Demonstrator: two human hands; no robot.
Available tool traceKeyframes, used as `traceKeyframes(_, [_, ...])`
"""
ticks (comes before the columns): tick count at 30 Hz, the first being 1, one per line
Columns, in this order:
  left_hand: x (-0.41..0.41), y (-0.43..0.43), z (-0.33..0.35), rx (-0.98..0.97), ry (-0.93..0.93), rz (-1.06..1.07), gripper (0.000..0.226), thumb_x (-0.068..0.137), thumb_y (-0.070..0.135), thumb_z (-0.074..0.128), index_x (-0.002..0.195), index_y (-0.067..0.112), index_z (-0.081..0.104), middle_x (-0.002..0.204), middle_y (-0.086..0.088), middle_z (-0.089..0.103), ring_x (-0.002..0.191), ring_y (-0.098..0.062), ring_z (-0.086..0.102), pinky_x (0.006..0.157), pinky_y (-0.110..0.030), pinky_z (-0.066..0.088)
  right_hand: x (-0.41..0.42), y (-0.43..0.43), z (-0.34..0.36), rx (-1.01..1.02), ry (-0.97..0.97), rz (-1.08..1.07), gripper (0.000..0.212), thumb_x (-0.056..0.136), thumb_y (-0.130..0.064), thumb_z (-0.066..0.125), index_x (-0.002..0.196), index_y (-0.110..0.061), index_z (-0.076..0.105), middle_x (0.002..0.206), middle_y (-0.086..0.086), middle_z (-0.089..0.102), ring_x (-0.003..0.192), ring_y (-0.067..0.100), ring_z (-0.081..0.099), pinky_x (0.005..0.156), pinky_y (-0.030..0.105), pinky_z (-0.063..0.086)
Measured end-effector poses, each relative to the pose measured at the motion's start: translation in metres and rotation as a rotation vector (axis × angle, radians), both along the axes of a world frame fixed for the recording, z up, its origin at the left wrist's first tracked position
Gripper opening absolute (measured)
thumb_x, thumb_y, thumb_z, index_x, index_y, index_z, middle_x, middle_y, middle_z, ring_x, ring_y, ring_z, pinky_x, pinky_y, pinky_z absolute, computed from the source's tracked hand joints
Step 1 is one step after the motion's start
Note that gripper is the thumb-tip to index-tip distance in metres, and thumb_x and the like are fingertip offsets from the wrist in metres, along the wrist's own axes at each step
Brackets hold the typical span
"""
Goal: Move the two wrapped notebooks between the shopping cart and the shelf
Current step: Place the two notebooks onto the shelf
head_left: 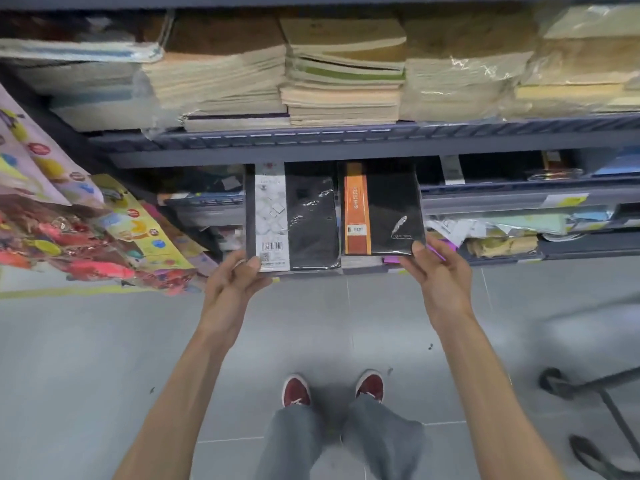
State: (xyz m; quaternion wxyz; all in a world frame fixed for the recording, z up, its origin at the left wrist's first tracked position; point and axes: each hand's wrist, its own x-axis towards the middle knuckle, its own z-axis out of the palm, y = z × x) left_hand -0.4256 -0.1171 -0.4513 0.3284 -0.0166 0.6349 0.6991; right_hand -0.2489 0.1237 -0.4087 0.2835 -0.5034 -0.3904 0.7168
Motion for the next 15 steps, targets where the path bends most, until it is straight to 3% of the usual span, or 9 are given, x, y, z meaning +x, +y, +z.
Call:
traceKeyframes(2, [-0.005,0.006,-0.008,0.009,-0.009,0.022,0.06,0.087,0.024,0.068,0.138,-0.002,0.051,0.127,-0.029,0.061,0.104,-0.029,0.066,0.089,-0.033,0.056,-0.006,0.003,-0.005,0.013,0.001,-0.009,0.024,0.094,-0.001,0.064,0.117,-0.007,0.062,0.098,0.007,0.071,0.095,0.024,0.071,0.076,0.021,0.058])
traceKeyframes(6, [-0.013,0.011,-0.022,0.041,0.004,0.025,0.064,0.086,0.027,0.069,0.141,-0.001,0.048,0.118,-0.021,0.063,0.101,-0.025,0.069,0.087,-0.028,0.055,-0.013,0.008,-0.021,0.098,0.006,0.004,0.03,0.094,-0.002,0.064,0.124,-0.009,0.063,0.09,0.008,0.066,0.076,0.014,0.073,0.081,0.026,0.06])
traceKeyframes(11, [-0.02,0.017,-0.022,0.041,0.12,-0.001,0.028,0.099,0.014,0.06,0.123,0.0,0.061,0.116,-0.015,0.07,0.091,-0.021,0.071,0.077,-0.022,0.056,-0.021,0.014,-0.042,0.221,-0.003,0.009,0.031,0.094,-0.006,0.066,0.124,-0.009,0.061,0.105,0.024,0.069,0.081,0.02,0.075,0.088,0.035,0.06])
traceKeyframes(15, [-0.028,0.022,-0.026,0.064,0.196,0.004,0.024,0.095,0.02,0.06,0.111,0.004,0.066,0.116,-0.017,0.071,0.094,-0.024,0.071,0.083,-0.025,0.056,-0.027,0.016,-0.051,0.295,0.04,0.004,0.033,0.093,-0.013,0.069,0.124,-0.006,0.061,0.097,0.022,0.072,0.08,0.024,0.073,0.083,0.034,0.06])
